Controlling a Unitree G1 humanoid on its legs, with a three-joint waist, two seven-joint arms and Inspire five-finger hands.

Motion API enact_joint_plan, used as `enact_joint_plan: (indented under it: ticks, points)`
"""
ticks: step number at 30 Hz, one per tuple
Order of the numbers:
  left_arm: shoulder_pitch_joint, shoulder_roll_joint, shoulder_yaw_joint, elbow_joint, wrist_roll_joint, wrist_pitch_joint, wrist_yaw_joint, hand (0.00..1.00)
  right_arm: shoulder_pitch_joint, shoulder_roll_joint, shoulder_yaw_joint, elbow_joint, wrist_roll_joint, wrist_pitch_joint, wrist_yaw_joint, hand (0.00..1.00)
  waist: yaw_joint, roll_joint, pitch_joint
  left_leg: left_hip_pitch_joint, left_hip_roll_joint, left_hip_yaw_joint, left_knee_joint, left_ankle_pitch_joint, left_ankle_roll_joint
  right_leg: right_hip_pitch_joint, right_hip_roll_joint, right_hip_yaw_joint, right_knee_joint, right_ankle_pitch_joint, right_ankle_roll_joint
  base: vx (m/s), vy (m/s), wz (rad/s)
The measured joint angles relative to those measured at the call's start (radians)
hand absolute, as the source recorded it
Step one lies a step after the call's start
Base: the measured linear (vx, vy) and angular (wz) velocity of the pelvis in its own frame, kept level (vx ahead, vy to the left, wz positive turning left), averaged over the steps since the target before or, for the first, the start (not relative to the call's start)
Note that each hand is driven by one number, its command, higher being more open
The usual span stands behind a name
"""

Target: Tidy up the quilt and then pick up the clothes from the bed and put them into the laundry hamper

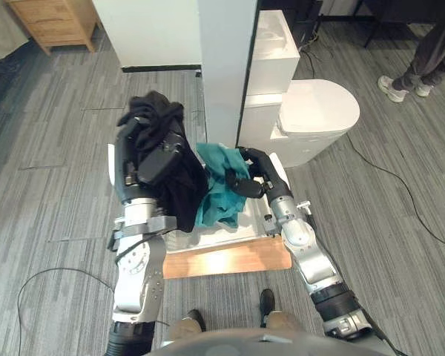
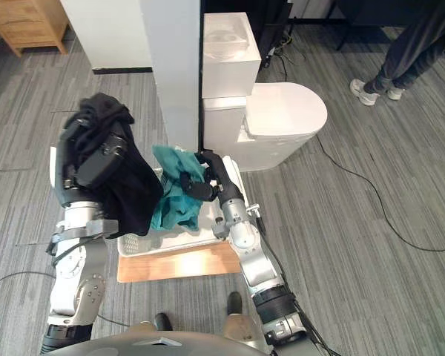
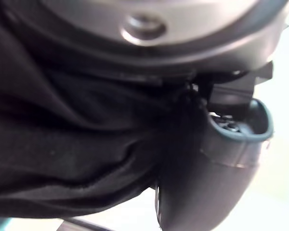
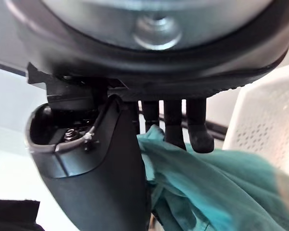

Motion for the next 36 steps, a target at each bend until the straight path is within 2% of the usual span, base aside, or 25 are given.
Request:
enact_joint_plan:
  ticks: [1,2,3,4,5,8,9,10,11,12,13,15,16,17,18,19,20,25,28,29,30,31,32,36]
  points:
    - [0.0,0.001,-0.021,0.007,0.0,0.002,-0.001,0.0,0.019,-0.001,-0.002,0.003,-0.004,0.004,-0.002,1.0,-0.002,-0.003,0.001,-0.005,0.011,0.005,0.047,-0.012,-0.018,0.011,-0.001,0.008,0.0,0.001,-0.001,0.08,-0.021,-0.16]
    - [-0.001,0.003,-0.026,0.006,0.005,0.002,-0.015,0.0,0.028,-0.001,-0.005,0.005,-0.005,0.007,-0.01,1.0,-0.004,-0.023,0.014,-0.047,0.01,0.004,0.13,-0.055,-0.036,0.026,-0.027,0.025,0.001,0.0,-0.003,0.05,0.002,-0.12]
    - [-0.001,0.002,-0.029,0.005,0.014,0.002,-0.022,0.0,0.031,-0.002,-0.008,0.006,-0.005,0.006,-0.013,1.0,-0.004,-0.023,0.014,-0.052,0.0,0.003,0.076,-0.061,-0.042,0.027,-0.035,0.029,0.0,0.0,-0.003,0.02,0.008,-0.12]
    - [0.001,0.002,-0.04,0.003,0.04,0.002,-0.032,0.0,0.033,-0.003,-0.015,0.014,-0.017,0.007,-0.023,1.0,0.002,-0.014,0.013,-0.024,-0.022,0.008,-0.092,0.068,-0.013,0.028,-0.037,0.03,0.0,-0.001,-0.001,0.02,0.017,-0.22]
    - [0.02,0.001,-0.045,-0.004,0.04,0.002,-0.035,0.0,0.038,0.001,-0.008,0.019,-0.044,0.008,-0.023,1.0,0.0,-0.009,0.008,0.02,-0.037,0.022,-0.149,0.091,-0.011,0.034,-0.038,0.023,0.005,0.0,0.002,0.04,0.026,-0.14]
    - [0.024,0.007,-0.055,-0.005,0.042,0.002,-0.032,0.0,0.049,0.023,0.006,0.016,-0.091,0.007,-0.022,1.0,-0.001,-0.009,0.008,0.031,-0.037,0.013,-0.141,0.085,-0.001,0.029,-0.039,0.019,0.055,0.002,0.004,0.06,0.03,0.08]
    - [0.024,0.002,-0.064,-0.007,0.044,0.002,-0.026,0.0,0.045,0.026,0.015,0.014,-0.118,0.007,-0.022,1.0,-0.001,0.006,0.015,0.036,-0.016,0.001,-0.128,0.08,0.008,-0.01,-0.023,0.021,0.128,-0.03,0.011,0.06,-0.001,0.14]
    - [0.028,-0.006,-0.077,-0.011,0.043,0.001,-0.015,0.0,0.046,0.028,0.024,0.009,-0.12,0.007,-0.022,1.0,-0.002,0.016,0.015,0.04,-0.004,-0.007,-0.128,0.077,0.012,-0.017,-0.008,0.026,0.134,-0.05,0.008,0.02,-0.011,0.19]
    - [0.031,-0.009,-0.101,-0.022,0.044,0.001,-0.01,0.0,0.053,0.029,0.039,-0.008,-0.122,0.007,-0.021,1.0,-0.003,0.009,0.011,0.041,-0.006,-0.005,-0.128,0.076,0.011,-0.014,0.004,0.027,0.089,-0.041,0.014,-0.02,-0.01,0.3]
    - [0.025,0.019,-0.117,-0.026,0.046,-0.001,-0.019,0.0,0.056,0.03,0.049,-0.04,-0.139,0.007,-0.021,1.0,-0.003,-0.011,-0.001,0.042,-0.023,-0.006,-0.127,0.059,0.005,-0.018,0.01,0.026,0.045,0.014,0.017,0.05,-0.085,0.18]
    - [0.018,0.04,-0.104,0.001,0.064,-0.006,-0.041,0.0,0.051,0.022,0.049,-0.086,-0.154,0.005,-0.018,1.0,0.005,-0.006,-0.002,0.055,-0.024,0.004,-0.121,0.043,-0.005,0.001,0.007,0.009,0.03,-0.005,0.003,0.06,-0.085,-0.03]
    - [0.02,0.063,-0.071,0.037,0.063,-0.002,-0.042,0.0,0.046,0.018,0.048,-0.169,-0.154,0.003,-0.02,1.0,-0.003,0.015,-0.006,0.064,-0.012,0.031,-0.093,0.02,-0.016,0.007,0.013,0.039,0.024,-0.003,0.004,0.11,-0.055,-0.5]
    - [0.02,0.063,-0.05,0.066,0.063,0.004,-0.039,0.0,0.046,0.014,0.045,-0.21,-0.154,-0.003,-0.024,1.0,-0.006,0.013,-0.008,0.063,-0.002,0.055,-0.035,-0.006,-0.026,0.015,0.013,0.062,0.024,-0.002,0.002,0.11,-0.014,-0.63]
    - [0.019,0.072,-0.032,0.085,0.063,0.008,-0.039,0.0,0.046,0.011,0.039,-0.228,-0.154,-0.011,-0.029,1.0,-0.006,-0.004,-0.003,0.033,0.005,0.06,0.071,-0.034,-0.021,0.026,0.0,0.079,0.024,0.0,-0.001,0.05,-0.006,-0.5]
    - [0.02,0.07,-0.034,0.109,0.064,0.015,-0.041,0.0,0.047,0.0,0.022,-0.238,-0.154,-0.02,-0.039,1.0,-0.005,-0.023,-0.003,0.012,-0.001,0.062,0.042,-0.06,-0.034,0.036,-0.022,0.093,0.024,0.0,-0.001,0.0,-0.011,-0.24]
    - [0.018,0.069,-0.045,0.116,0.064,0.019,-0.043,0.0,0.044,-0.009,0.006,-0.242,-0.154,-0.023,-0.045,1.0,-0.009,-0.015,-0.007,0.018,-0.007,0.059,-0.045,-0.023,-0.024,0.036,-0.021,0.092,0.024,0.0,0.0,-0.01,-0.014,-0.44]
    - [0.04,0.064,-0.068,0.122,0.067,0.025,-0.049,0.0,0.044,-0.015,-0.01,-0.235,-0.154,-0.016,-0.052,1.0,-0.002,-0.016,-0.015,0.05,-0.021,0.078,-0.096,0.061,-0.014,0.037,-0.023,0.101,0.02,0.006,0.01,0.01,-0.006,-0.34]
    - [0.048,0.07,-0.105,0.15,0.08,0.039,-0.067,0.0,0.052,-0.007,-0.005,-0.238,-0.154,-0.016,-0.044,1.0,-0.023,-0.021,-0.025,0.066,-0.026,0.093,-0.097,0.061,-0.012,0.042,-0.021,0.098,0.026,0.03,0.031,0.03,0.001,-0.09]
    - [0.043,0.067,-0.122,0.216,0.086,0.041,-0.082,0.0,0.049,-0.015,-0.011,-0.24,-0.154,-0.016,-0.044,1.0,-0.027,-0.012,-0.025,0.066,-0.003,0.087,-0.101,0.061,-0.012,0.011,0.001,0.103,0.097,0.029,0.031,0.01,-0.034,0.08]
    - [0.044,0.065,-0.125,0.245,0.086,0.042,-0.081,0.0,0.049,-0.018,-0.011,-0.24,-0.154,-0.016,-0.044,1.0,-0.026,-0.002,-0.022,0.071,0.011,0.087,-0.1,0.062,-0.011,-0.017,0.015,0.105,0.148,0.026,0.03,-0.02,-0.05,-0.09]
    - [0.046,0.066,-0.127,0.267,0.086,0.043,-0.082,0.0,0.051,-0.017,-0.011,-0.24,-0.153,-0.016,-0.043,1.0,-0.028,0.006,-0.02,0.078,0.02,0.087,-0.101,0.062,-0.009,-0.034,0.026,0.108,0.159,-0.024,0.022,-0.06,-0.045,-0.06]
    - [0.052,0.073,-0.13,0.307,0.086,0.046,-0.084,0.0,0.06,-0.008,-0.01,-0.246,-0.152,-0.016,-0.044,1.0,-0.034,-0.01,-0.03,0.081,0.008,0.094,-0.101,0.063,-0.009,-0.031,0.029,0.115,0.111,-0.005,0.027,-0.09,-0.066,-0.04]
    - [0.065,0.069,-0.139,0.343,0.09,0.047,-0.092,0.0,0.066,-0.009,-0.009,-0.262,-0.151,-0.017,-0.043,1.0,-0.034,-0.028,-0.043,0.081,-0.011,0.1,-0.102,0.055,-0.013,-0.028,0.019,0.103,0.085,0.022,0.014,-0.08,-0.085,-0.11]
    - [0.112,0.07,-0.219,0.441,0.172,0.067,-0.131,0.0,0.086,-0.017,-0.011,-0.31,-0.147,-0.02,-0.043,1.0,-0.027,-0.015,-0.052,0.083,-0.014,0.137,-0.098,0.038,-0.025,-0.007,0.015,0.134,0.006,0.031,0.02,-0.08,-0.072,-0.35]
